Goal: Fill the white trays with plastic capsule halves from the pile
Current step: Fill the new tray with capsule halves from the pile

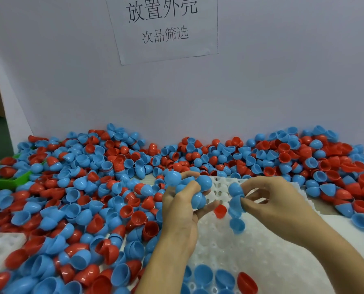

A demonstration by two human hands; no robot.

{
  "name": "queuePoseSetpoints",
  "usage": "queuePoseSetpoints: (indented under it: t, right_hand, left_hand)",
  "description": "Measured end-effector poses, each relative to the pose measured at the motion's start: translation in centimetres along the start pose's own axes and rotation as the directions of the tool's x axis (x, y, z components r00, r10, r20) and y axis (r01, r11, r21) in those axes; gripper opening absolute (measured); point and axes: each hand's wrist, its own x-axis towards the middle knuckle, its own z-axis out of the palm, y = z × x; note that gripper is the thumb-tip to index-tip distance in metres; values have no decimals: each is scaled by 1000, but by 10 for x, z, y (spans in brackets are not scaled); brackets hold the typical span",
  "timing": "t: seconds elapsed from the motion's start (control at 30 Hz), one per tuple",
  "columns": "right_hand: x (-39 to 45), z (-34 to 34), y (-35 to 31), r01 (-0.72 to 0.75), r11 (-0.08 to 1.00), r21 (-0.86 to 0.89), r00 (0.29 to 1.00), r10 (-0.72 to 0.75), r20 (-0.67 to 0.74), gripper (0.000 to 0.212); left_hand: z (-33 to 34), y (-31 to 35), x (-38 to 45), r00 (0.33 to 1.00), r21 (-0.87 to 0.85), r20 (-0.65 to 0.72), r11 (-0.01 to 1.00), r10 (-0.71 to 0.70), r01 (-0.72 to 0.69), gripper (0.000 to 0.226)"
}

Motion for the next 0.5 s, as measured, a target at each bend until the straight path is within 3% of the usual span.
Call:
queuePoseSetpoints:
  t: [0.13, 0.33, 0.5]
  right_hand:
    - [-7, -24, -7, 6, 995, -104, 998, 0, 58, 10]
    - [-29, -30, -6, -41, 949, -313, 968, 116, 224, 18]
    - [-34, -36, -4, -92, 920, -380, 919, 226, 323, 11]
  left_hand:
    - [0, 1, 0, 1000, -13, -1, 1000, -10, 10, 19]
    - [2, -1, -2, 1000, 1, 23, 1000, -1, 1, 22]
    - [2, -3, -1, 1000, 18, 29, 1000, 6, -7, 21]
